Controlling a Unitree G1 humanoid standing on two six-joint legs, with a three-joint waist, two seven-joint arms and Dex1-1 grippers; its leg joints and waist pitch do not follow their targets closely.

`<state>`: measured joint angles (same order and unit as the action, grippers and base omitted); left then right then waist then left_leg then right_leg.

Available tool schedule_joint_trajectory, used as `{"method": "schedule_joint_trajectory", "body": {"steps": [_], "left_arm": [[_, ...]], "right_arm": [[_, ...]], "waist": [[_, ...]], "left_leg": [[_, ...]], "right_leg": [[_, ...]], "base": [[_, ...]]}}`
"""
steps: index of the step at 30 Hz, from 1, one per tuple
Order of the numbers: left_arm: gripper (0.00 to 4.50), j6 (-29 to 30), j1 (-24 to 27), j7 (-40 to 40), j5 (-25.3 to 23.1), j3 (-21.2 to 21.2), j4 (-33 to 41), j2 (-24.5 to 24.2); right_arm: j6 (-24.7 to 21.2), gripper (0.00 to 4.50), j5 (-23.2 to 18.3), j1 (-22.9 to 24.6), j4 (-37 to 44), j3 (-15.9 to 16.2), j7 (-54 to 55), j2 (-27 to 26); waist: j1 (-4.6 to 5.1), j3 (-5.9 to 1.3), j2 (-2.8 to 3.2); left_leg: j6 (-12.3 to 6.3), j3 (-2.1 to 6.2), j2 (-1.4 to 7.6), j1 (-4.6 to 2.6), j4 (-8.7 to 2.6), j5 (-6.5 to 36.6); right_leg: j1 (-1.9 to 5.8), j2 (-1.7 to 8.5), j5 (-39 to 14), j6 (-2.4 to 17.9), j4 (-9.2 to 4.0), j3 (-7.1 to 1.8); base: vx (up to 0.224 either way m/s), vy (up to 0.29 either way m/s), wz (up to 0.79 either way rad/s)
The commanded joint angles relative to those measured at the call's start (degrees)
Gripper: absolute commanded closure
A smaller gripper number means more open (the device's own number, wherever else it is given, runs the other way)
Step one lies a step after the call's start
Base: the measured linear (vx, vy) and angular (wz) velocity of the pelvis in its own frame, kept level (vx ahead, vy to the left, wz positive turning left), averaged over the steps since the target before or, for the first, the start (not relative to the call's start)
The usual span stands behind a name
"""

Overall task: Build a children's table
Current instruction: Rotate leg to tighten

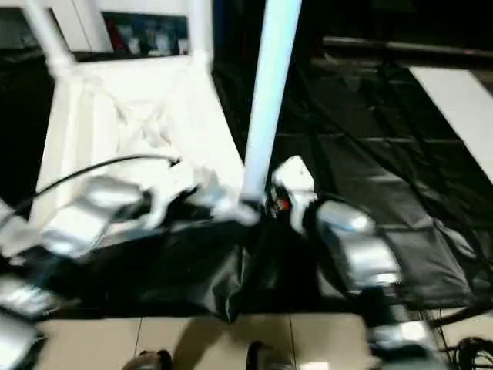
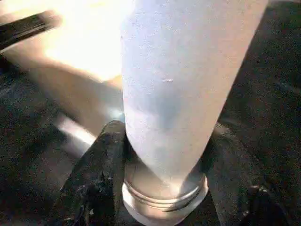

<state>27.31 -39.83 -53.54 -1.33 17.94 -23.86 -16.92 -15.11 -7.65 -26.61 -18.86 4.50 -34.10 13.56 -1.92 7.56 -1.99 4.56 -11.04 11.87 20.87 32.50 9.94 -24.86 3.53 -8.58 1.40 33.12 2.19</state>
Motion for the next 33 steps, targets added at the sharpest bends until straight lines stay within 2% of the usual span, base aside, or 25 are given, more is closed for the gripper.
{"method": "schedule_joint_trajectory", "body": {"steps": [1,2,3,4,6,7,9,10,11,12,14,15,17,19,21,23,24,26,28,30,32,33], "left_arm": [[4.50,2.50,-0.54,5.32,-0.61,0.57,-4.23,3.44],[4.50,2.59,-1.52,7.19,-0.93,0.29,-5.87,4.66],[4.50,2.61,-1.84,7.79,-1.04,0.21,-6.42,5.05],[4.50,1.98,-3.21,10.20,-1.77,0.13,-8.76,6.28],[4.50,1.59,-3.95,11.36,-2.17,0.13,-10.03,6.89],[4.50,0.27,-5.68,13.78,-2.96,0.07,-12.70,8.15],[4.50,-0.57,-6.58,14.48,-3.50,0.23,-13.91,8.63],[4.50,-1.73,-7.22,14.65,-4.10,0.32,-14.87,8.95],[4.50,-1.84,-7.25,14.63,-4.15,0.33,-14.92,8.96],[4.50,-2.57,-7.28,14.16,-4.37,0.58,-14.88,8.83],[4.50,-3.94,-7.14,13.32,-4.78,1.22,-14.75,8.43],[4.50,-4.86,-6.59,12.07,-4.91,1.88,-14.14,7.77],[4.50,-4.88,-6.52,11.95,-4.91,1.94,-14.08,7.69],[4.50,-5.52,-5.99,11.02,-4.78,2.13,-13.89,7.10],[4.50,-6.75,-5.84,10.38,-4.69,1.88,-14.45,6.83],[4.50,-7.33,-5.89,10.28,-4.81,1.67,-14.96,6.77],[4.50,-7.72,-5.79,10.04,-4.86,1.52,-14.79,6.49],[4.50,-8.27,-5.53,9.77,-4.54,1.31,-14.12,6.16],[4.50,-9.13,-5.39,9.71,-4.24,1.08,-13.82,6.04],[4.50,-10.07,-5.17,9.60,-3.91,0.80,-13.37,5.95],[4.50,-10.66,-4.84,10.04,-3.62,0.27,-12.75,5.95],[4.50,-12.14,-4.58,10.09,-3.26,-0.15,-12.26,6.04]], "right_arm": [[-5.72,2.49,1.89,0.89,-4.34,-1.52,11.45,-3.82],[-6.62,2.49,1.76,0.58,-5.13,-2.80,15.72,-6.02],[-6.87,2.50,1.73,0.47,-5.39,-3.23,17.14,-6.74],[-7.20,2.51,1.44,-0.19,-6.74,-5.08,22.79,-9.57],[-7.36,2.51,1.41,-0.59,-7.46,-5.86,25.60,-10.96],[-6.24,2.51,2.44,-2.00,-9.61,-5.56,29.98,-13.39],[-5.11,2.51,3.79,-3.13,-10.96,-4.01,30.75,-14.16],[-3.81,2.51,5.23,-4.21,-12.05,-2.51,29.75,-14.46],[-3.67,2.51,5.31,-4.28,-12.12,-2.43,29.63,-14.47],[-2.88,2.51,5.51,-4.46,-12.21,-2.19,28.93,-14.36],[-1.57,2.51,4.76,-4.16,-10.72,-2.16,25.66,-14.05],[-0.39,1.96,4.35,-3.43,-8.53,-1.75,22.82,-12.95],[-0.12,1.80,4.33,-3.30,-8.17,-1.70,22.52,-12.77],[0.59,1.61,3.79,-2.63,-5.60,-1.90,21.29,-10.83],[0.35,1.39,3.20,-2.36,-3.87,-2.29,20.01,-9.10],[-0.44,1.34,2.60,-2.07,-2.77,-2.51,18.35,-8.17],[-2.00,1.34,1.70,-0.78,0.35,-2.08,13.63,-5.25],[-3.72,1.34,-0.63,1.63,4.95,-2.27,7.14,-1.09],[-4.23,1.34,-2.28,3.51,8.11,-2.83,2.95,1.81],[-4.34,1.34,-3.41,5.51,11.12,-3.01,-1.03,4.97],[-4.53,1.34,-4.80,7.66,14.06,-3.29,-4.83,8.13],[-4.61,1.34,-5.54,8.89,15.46,-3.59,-6.70,9.91]], "waist": [[0.03,-3.16,-0.08],[0.09,-3.05,-0.09],[0.14,-3.06,-0.02],[0.25,-2.96,0.10],[0.34,-2.92,0.11],[0.36,-2.98,0.17],[0.40,-2.99,0.27],[0.43,-3.05,0.24],[0.40,-3.08,0.21],[0.41,-2.99,0.16],[0.31,-3.01,0.08],[0.19,-3.04,-0.03],[0.04,-3.15,0.05],[-0.04,-3.37,-0.03],[-0.16,-3.32,-0.03],[-0.18,-3.42,-0.11],[-0.32,-3.47,-0.12],[-0.73,-3.68,-0.13],[-0.81,-3.94,-0.25],[-0.80,-4.05,-0.14],[-0.93,-4.19,-0.32],[-0.91,-3.92,-0.25]], "left_leg": [[-0.41,0.70,0.33,-0.54,-3.91,14.89],[-0.22,0.87,0.32,-0.46,-4.07,15.47],[-0.16,0.97,0.20,-0.89,-4.02,17.28],[-0.30,0.96,0.12,-0.83,-4.05,17.70],[-0.02,1.12,0.01,-0.90,-4.15,18.87],[0.09,1.26,-0.03,-0.93,-4.25,19.21],[0.12,1.42,-0.04,-0.83,-4.33,19.53],[0.04,1.56,0.06,-0.69,-4.57,19.54],[-0.04,1.61,0.10,-0.64,-4.64,19.41],[-0.23,1.68,0.21,-0.42,-4.83,19.33],[-0.61,1.55,0.19,-0.60,-4.77,19.62],[-1.17,1.45,0.33,-0.55,-4.78,18.98],[-1.46,1.28,0.41,-0.55,-4.71,18.02],[-1.68,1.17,0.53,-0.35,-4.63,16.11],[-2.10,0.83,0.49,-0.44,-4.41,15.24],[-2.39,0.71,0.50,-0.49,-4.29,14.97],[-2.77,0.68,0.49,-0.31,-4.22,13.79],[-3.78,0.45,0.63,-0.46,-3.94,11.72],[-5.29,0.49,0.59,0.26,-3.73,9.42],[-5.81,0.40,0.72,0.19,-3.52,7.81],[-6.39,0.40,0.75,0.28,-3.31,6.70],[-6.92,0.40,0.73,0.48,-3.34,7.02]], "right_leg": [[2.81,3.40,-30.17,6.28,-5.07,-1.78],[2.67,3.47,-31.80,5.02,-5.38,-1.70],[2.12,3.45,-34.42,3.48,-5.86,-1.57],[2.06,3.38,-34.76,3.11,-6.01,-1.57],[1.87,3.34,-36.13,1.98,-6.33,-1.33],[1.86,3.33,-36.07,1.45,-6.41,-1.19],[1.90,3.42,-35.93,1.28,-6.53,-1.08],[2.15,3.44,-34.40,1.31,-6.55,-0.92],[2.29,3.50,-33.68,1.40,-6.49,-0.90],[2.40,3.57,-32.51,1.71,-6.43,-0.95],[2.25,3.56,-31.83,2.05,-6.41,-1.13],[2.26,3.58,-29.94,2.82,-6.17,-1.35],[2.28,3.56,-27.72,3.64,-5.96,-1.55],[2.65,3.49,-23.51,5.43,-5.28,-1.66],[2.56,3.38,-20.91,7.16,-5.09,-1.87],[2.59,3.36,-20.56,7.70,-4.97,-1.93],[2.86,3.35,-19.37,8.21,-4.83,-1.95],[2.98,3.23,-15.48,8.88,-4.46,-2.08],[3.67,3.41,-13.43,9.65,-4.08,-1.93],[3.46,3.30,-10.94,10.85,-3.83,-1.90],[3.82,3.22,-7.48,11.89,-3.39,-1.94],[3.84,3.23,-7.52,12.41,-3.44,-1.88]], "base": [[-0.061,0.003,-0.05],[-0.052,0.007,-0.05],[-0.052,0.007,-0.05],[0.000,0.000,0.00],[0.000,0.000,0.00],[0.000,0.000,0.00],[0.000,0.000,0.00],[0.000,0.000,0.00],[0.000,0.000,0.00],[0.000,0.000,0.00],[0.000,0.000,0.00],[0.000,0.000,0.00],[0.000,0.000,0.00],[0.000,0.000,0.00],[0.000,0.000,0.00],[0.000,0.000,0.00],[0.000,0.000,0.00],[0.000,0.000,0.00],[0.000,0.000,0.00],[0.000,0.000,0.00],[0.000,0.000,0.00],[0.000,0.000,0.00]]}}
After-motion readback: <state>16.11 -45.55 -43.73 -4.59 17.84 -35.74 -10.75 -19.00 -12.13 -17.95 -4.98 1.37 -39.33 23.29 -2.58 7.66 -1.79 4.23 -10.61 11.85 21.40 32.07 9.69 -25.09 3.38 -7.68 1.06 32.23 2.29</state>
